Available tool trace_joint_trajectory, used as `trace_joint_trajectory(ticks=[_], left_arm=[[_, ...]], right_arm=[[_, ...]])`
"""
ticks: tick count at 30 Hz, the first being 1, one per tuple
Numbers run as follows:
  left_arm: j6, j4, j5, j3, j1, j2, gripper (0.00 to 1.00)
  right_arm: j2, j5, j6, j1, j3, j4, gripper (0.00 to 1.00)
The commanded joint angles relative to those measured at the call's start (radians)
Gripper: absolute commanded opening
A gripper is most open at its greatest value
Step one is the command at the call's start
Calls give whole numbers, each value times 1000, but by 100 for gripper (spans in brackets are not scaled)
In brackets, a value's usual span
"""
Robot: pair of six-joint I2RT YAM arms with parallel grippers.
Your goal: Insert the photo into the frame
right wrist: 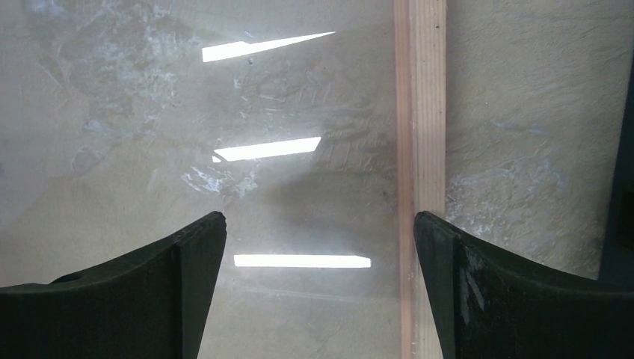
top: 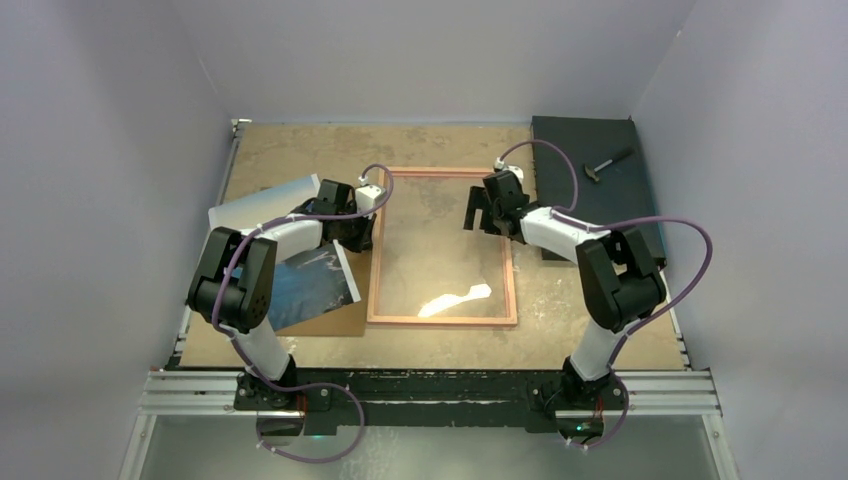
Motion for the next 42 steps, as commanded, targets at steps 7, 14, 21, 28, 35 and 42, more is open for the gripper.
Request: trace_joint_trajectory(ticks=[7,14,21,28,35,42], left_arm=[[3,-26,8,-24,-10,48,6],[5,-24,9,-20,-9,53,5],[1,-22,15,-13,-9,60,5],[0,-22,14,-10,-9,63,5],[0,-21,13,-2,-9,70,4],[13,-43,0,14,-9,54,4]], right_arm=[[12,-106,57,-2,-57,75,95],[26,-113,60,1,-80,98,93],[36,-115,64,42,-111,121,91],[40,-101,76,63,-129,130,89],[56,-20,75,117,-137,107,89],[23,60,42,137,-120,86,89]])
